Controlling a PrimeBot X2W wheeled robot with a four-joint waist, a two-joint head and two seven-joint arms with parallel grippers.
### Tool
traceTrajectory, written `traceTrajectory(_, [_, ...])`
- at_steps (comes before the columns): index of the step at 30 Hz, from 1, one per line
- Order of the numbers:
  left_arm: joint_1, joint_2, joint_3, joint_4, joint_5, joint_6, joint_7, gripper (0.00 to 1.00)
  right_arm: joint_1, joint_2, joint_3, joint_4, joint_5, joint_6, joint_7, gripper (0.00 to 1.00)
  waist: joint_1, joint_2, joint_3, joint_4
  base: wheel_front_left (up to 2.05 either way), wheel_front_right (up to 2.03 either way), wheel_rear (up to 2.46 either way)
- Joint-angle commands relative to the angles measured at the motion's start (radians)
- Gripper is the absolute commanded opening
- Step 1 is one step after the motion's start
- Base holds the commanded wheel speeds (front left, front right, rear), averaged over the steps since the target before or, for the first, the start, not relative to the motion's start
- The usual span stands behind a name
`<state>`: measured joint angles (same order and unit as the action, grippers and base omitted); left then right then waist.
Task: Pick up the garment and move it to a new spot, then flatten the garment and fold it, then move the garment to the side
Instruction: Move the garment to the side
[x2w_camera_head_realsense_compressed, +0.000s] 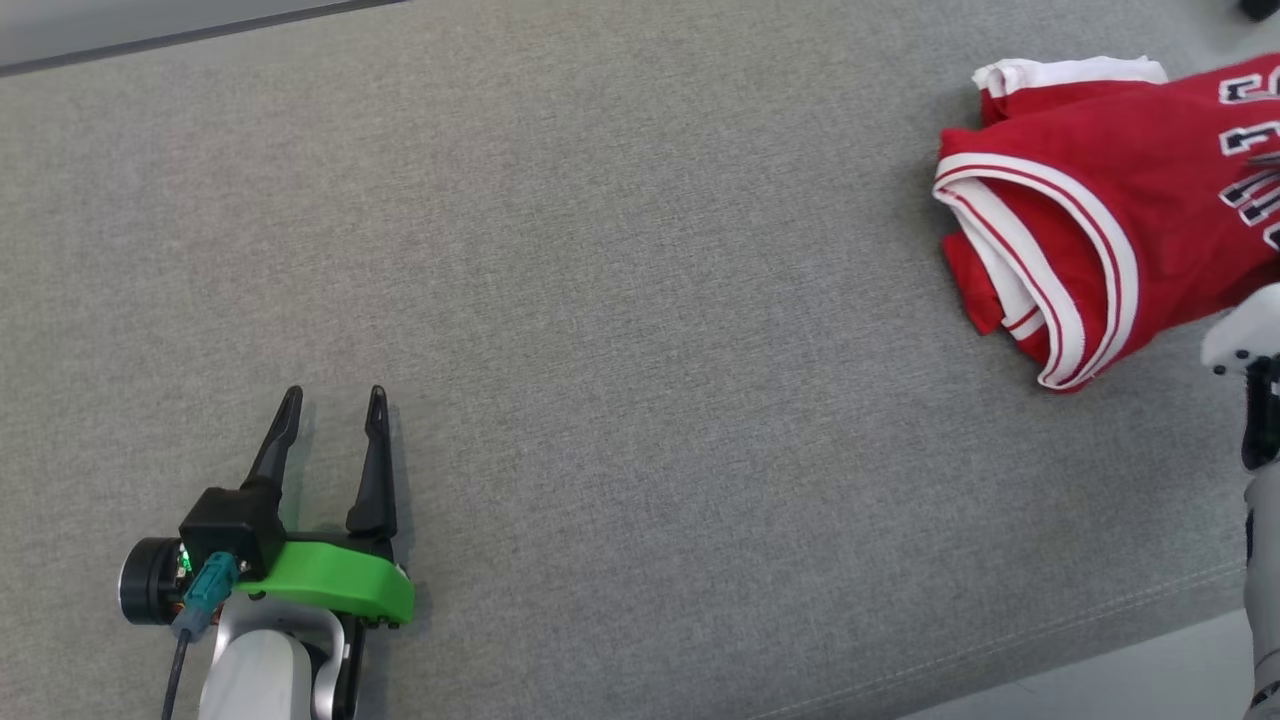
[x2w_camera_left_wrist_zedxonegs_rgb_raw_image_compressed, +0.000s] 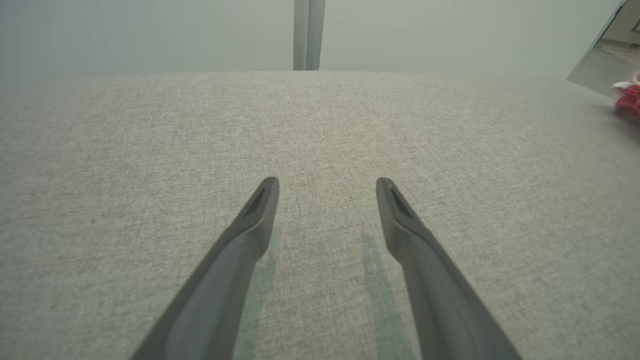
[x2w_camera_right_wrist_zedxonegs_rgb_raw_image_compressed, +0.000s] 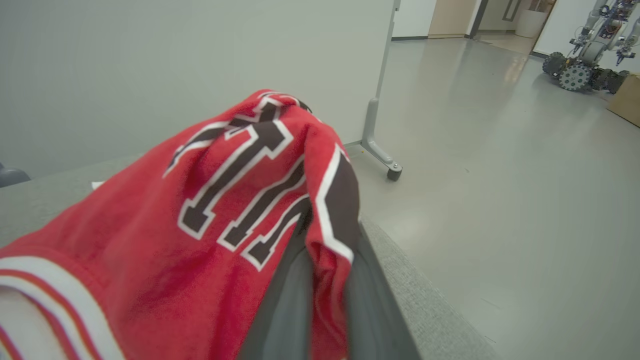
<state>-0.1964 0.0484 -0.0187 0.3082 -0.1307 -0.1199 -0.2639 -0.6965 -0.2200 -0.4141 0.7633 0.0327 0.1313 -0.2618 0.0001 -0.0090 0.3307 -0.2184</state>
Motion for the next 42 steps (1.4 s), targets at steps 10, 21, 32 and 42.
traceTrajectory(10, [-0.008, 0.004, 0.006, -0.002, -0.002, -0.007, 0.000, 1.00, 0.005, 0.026, -0.369, 0.008, -0.351, -0.001, -0.004, 1.00, -0.0001, 0.0090, 0.000, 0.057, 0.00, 0.00, 0.00])
traceTrajectory(21, [0.042, 0.004, 0.021, -0.007, -0.046, 0.036, 0.000, 1.00, 0.168, 0.147, 0.080, -0.368, -0.131, -0.001, -0.003, 1.00, -0.0001, 0.0090, -0.109, 0.104, 0.00, 0.00, 0.00])
traceTrajectory(32, [0.097, 0.004, 0.035, 0.010, -0.079, 0.072, 0.000, 1.00, 0.419, 0.167, 0.301, -0.441, 0.037, -0.001, -0.003, 1.00, -0.0001, 0.0090, -0.219, 0.184, 0.00, 0.00, 0.00])
traceTrajectory(42, [0.155, 0.004, 0.032, 0.022, -0.090, 0.086, 0.000, 1.00, 0.547, 0.167, 0.387, -0.442, 0.085, -0.001, -0.003, 1.00, -0.0001, 0.0090, -0.303, 0.228, 0.00, 0.00, 0.00])
